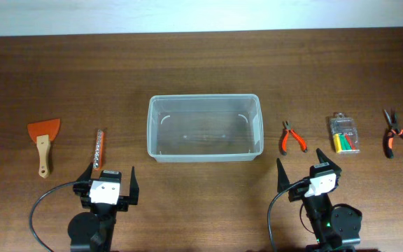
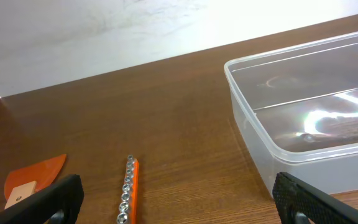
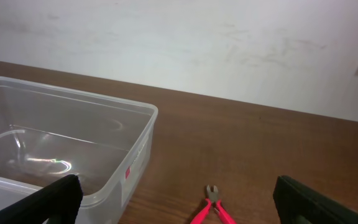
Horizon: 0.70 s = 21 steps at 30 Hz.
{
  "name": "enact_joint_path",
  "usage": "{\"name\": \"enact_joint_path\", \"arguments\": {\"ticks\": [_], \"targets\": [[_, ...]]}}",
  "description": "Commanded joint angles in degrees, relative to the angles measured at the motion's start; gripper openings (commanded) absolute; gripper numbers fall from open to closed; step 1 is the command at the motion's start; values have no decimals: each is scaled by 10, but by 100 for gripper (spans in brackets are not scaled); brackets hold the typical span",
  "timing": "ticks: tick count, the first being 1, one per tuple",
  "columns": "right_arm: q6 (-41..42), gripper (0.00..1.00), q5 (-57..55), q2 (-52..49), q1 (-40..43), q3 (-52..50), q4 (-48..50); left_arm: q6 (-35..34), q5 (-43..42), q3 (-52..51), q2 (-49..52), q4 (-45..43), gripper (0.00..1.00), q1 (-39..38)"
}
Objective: Pack container
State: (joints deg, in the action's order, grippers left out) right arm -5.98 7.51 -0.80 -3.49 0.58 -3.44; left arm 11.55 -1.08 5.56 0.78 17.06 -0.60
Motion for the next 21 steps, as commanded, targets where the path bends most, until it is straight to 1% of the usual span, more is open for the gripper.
{"name": "enact_joint_path", "arguments": {"ticks": [1,13,19,21], "targets": [[5,99,-7,6,-5,-3,-4,-3,-6,-3,-5,-2,99,3],[5,99,-7,6,-5,-3,1,-3,-6,-3,-5,-2,99,3],[5,99,-7,6,-5,-3,46,-3,-6,-3,-5,-2,99,3],[21,99,-7,6,-5,-2,57,-3,-6,-3,-5,-2,99,3]]}}
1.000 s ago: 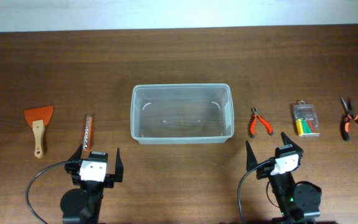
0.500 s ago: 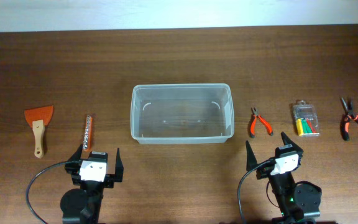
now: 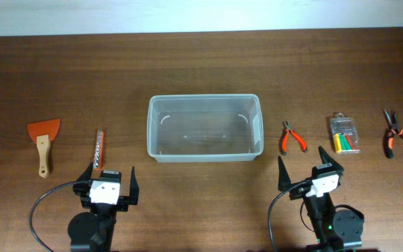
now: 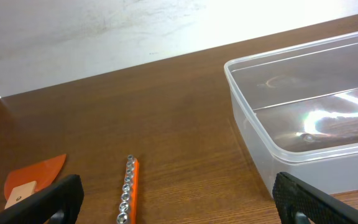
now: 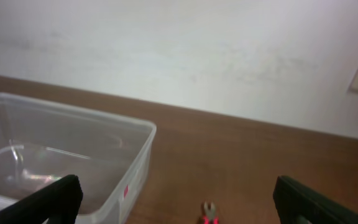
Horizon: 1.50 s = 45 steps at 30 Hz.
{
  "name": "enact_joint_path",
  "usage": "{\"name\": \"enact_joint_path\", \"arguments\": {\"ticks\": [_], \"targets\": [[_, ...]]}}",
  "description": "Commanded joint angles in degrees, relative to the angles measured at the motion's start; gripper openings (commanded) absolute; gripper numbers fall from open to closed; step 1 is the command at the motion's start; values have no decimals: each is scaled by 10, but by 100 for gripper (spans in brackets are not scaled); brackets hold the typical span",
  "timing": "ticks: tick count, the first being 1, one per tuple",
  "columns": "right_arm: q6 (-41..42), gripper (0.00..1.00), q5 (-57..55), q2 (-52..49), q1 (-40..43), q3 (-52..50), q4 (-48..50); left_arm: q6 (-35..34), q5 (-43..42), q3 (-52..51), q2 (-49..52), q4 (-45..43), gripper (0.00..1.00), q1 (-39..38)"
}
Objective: Pack container
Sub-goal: 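Move the right gripper toward the black-orange needle-nose pliers at far right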
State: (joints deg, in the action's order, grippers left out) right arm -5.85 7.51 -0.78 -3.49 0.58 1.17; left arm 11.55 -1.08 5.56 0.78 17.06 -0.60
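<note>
An empty clear plastic container (image 3: 205, 127) sits mid-table. To its left lie an orange socket rail (image 3: 99, 152) and an orange scraper (image 3: 43, 138). To its right lie small red cutters (image 3: 292, 138), a clear case of coloured bits (image 3: 345, 134) and orange-handled pliers (image 3: 399, 136). My left gripper (image 3: 110, 181) stands open just short of the socket rail (image 4: 129, 190). Open too, my right gripper (image 3: 308, 166) is near the cutters (image 5: 209, 213), nothing between its fingers.
A pale wall rises behind the table's far edge (image 4: 104, 68). The container's near wall (image 4: 303, 155) stands to the right of the left gripper, and its right corner (image 5: 143, 155) to the left of the right gripper.
The right wrist view has tilted up a little and blurred; the cutters sit lower in it. The right arm has shifted slightly toward the near edge. The left arm is unchanged.
</note>
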Motion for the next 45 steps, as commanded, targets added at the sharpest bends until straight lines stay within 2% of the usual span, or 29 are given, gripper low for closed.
{"name": "enact_joint_path", "arguments": {"ticks": [1,5,10,19,24,32,37,43,45], "targets": [[40,99,-7,6,-5,1,15,-3,-6,-3,-5,-2,99,3],[107,99,-49,6,-5,19,12,-3,-6,-3,-5,-2,99,3],[106,99,-125,4,-5,80,-9,-3,-6,-3,-5,-2,99,3],[82,99,-159,-78,-5,317,-328,-3,-6,-3,-5,-1,99,3],[79,99,-188,-183,-5,453,-417,-3,-6,-3,-5,-2,99,3],[-24,99,-127,-452,-5,742,-658,-3,-6,-3,-5,-2,99,3],[-60,99,-124,-610,-5,915,-798,-3,-6,-3,-5,-2,99,3],[-77,99,-117,-763,12,1056,-899,-3,-6,-3,-5,-2,99,3],[-110,99,-83,-803,32,1080,-915,-3,-6,-3,-5,-2,99,3]]}}
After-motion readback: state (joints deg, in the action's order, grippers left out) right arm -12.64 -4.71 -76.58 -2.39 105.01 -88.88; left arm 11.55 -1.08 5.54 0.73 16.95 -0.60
